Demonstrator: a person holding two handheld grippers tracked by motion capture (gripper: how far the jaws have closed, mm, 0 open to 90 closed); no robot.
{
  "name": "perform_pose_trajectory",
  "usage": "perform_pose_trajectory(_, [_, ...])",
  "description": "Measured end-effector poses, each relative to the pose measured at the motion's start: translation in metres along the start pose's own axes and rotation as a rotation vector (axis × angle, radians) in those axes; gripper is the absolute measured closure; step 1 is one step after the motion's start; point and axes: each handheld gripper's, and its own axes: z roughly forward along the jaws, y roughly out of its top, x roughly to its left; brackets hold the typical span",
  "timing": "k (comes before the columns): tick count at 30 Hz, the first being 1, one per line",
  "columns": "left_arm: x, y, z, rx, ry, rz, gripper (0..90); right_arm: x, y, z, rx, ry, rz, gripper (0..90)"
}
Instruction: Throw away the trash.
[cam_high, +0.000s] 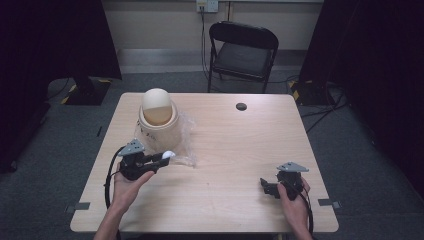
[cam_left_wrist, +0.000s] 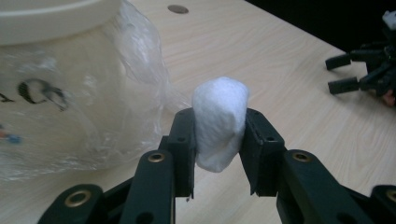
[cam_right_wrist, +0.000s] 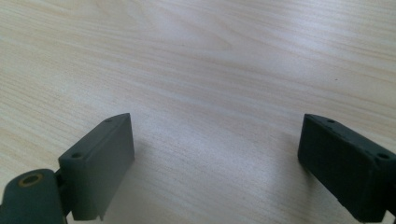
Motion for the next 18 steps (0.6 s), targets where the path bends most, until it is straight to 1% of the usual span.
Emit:
perform_pose_trajectory(1, [0.002,0.001,-0.001,-0.006,-0.002,-0.008,67.5,0.0,0.0,0.0,0.0,0.0,0.0,9.9])
perform_pose_trajectory(2, [0.004,0.004,-0.003,-0.01,0.005,-0.011,67.5,0.0,0.0,0.0,0.0,0.0,0.0,9.8])
perform_pose_trajectory(4, [0.006,0.006,-0.003,-0.01,0.003,-0.012,67.5,0.0,0.0,0.0,0.0,0.0,0.0,9.8])
perform_pose_trajectory(6, [0.009,0.011,-0.005,-0.02,0.009,-0.028,67.5,0.0,0.0,0.0,0.0,0.0,0.0,9.8])
perform_pose_trajectory(7, [0.009,0.011,-0.005,-0.02,0.009,-0.028,67.5,0.0,0.0,0.0,0.0,0.0,0.0,9.8])
perform_pose_trajectory(8, [0.012,0.014,-0.005,-0.014,0.019,-0.025,67.5,0.0,0.0,0.0,0.0,0.0,0.0,9.8])
perform_pose_trajectory(9, [0.013,0.015,-0.005,-0.018,0.016,-0.031,67.6,0.0,0.0,0.0,0.0,0.0,0.0,9.8])
perform_pose_trajectory(10, [0.014,0.016,-0.006,-0.021,0.019,-0.029,67.6,0.0,0.0,0.0,0.0,0.0,0.0,9.8])
perform_pose_trajectory(14, [0.019,0.021,-0.011,-0.044,0.032,-0.047,67.5,0.0,0.0,0.0,0.0,0.0,0.0,9.8])
perform_pose_trajectory(18, [0.022,0.025,-0.011,-0.037,0.048,-0.049,67.6,0.0,0.0,0.0,0.0,0.0,0.0,9.8])
